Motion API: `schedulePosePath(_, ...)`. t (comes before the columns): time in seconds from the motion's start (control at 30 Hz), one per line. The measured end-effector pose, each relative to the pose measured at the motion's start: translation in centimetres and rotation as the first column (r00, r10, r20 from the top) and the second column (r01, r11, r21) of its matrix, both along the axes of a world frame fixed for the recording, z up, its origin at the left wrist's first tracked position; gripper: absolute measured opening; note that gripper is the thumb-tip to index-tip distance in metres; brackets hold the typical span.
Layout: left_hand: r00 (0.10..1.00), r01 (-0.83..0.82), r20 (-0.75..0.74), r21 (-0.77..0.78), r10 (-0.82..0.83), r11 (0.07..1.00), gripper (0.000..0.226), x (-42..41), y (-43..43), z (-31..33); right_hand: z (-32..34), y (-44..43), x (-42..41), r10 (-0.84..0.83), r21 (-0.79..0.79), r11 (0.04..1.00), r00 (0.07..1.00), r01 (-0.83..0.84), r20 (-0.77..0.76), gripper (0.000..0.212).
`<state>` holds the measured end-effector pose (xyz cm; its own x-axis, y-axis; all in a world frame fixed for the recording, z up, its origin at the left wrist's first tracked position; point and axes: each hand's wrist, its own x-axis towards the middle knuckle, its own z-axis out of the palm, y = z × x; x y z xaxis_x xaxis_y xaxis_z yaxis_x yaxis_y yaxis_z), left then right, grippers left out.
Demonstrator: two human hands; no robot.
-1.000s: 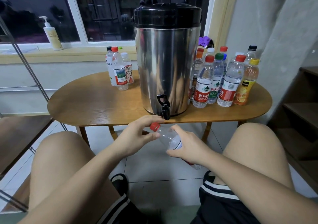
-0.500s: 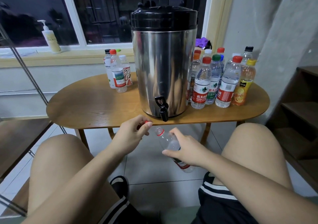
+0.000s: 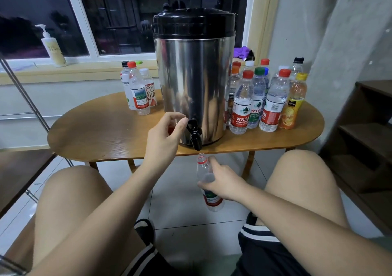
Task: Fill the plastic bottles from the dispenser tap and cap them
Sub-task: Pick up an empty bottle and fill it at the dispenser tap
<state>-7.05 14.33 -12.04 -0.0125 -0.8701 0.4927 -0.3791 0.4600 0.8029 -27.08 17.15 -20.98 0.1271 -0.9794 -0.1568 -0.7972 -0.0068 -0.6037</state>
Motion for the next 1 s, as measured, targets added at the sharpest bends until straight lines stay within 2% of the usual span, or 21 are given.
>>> schedulePosePath(0.13, 0.99, 0.022, 0.14, -0.153, -0.001, 0.988, 0.019, -0.7, -0.8, -0.5, -0.4, -0.3, 0.1, -0.01, -0.019, 1.0, 1.0, 0.01, -0.008, 0.077)
schedulePosePath(0.3, 0.978, 0.006, 0.205, -0.258, 0.049, 0.966, 0.012, -0.6, -1.2, -1.0, -0.5, -0.5, 0.1, -0.013, -0.02, 1.0, 1.0, 0.013, 0.009, 0.077)
schedulePosePath(0.47, 0.957, -0.019, 0.267, -0.322, 0.11, 0.946, 0.011, -0.5, -0.8, -1.0, -0.7, -0.7, 0.1, -0.017, -0.019, 1.0, 1.0, 0.017, 0.026, 0.075)
schedulePosePath(0.83, 0.934, 0.047, 0.342, -0.408, 0.105, 0.912, 0.008, 0.0, 0.4, -1.6, -0.9, -1.1, 0.3, -0.024, 0.04, 0.999, 1.0, 0.024, -0.013, 0.088)
schedulePosePath(1.0, 0.93, 0.05, 0.352, -0.414, 0.109, 0.909, 0.012, 0.1, 0.6, -1.7, -1.5, -1.5, 0.4, -0.022, 0.038, 0.999, 1.0, 0.023, -0.01, 0.08)
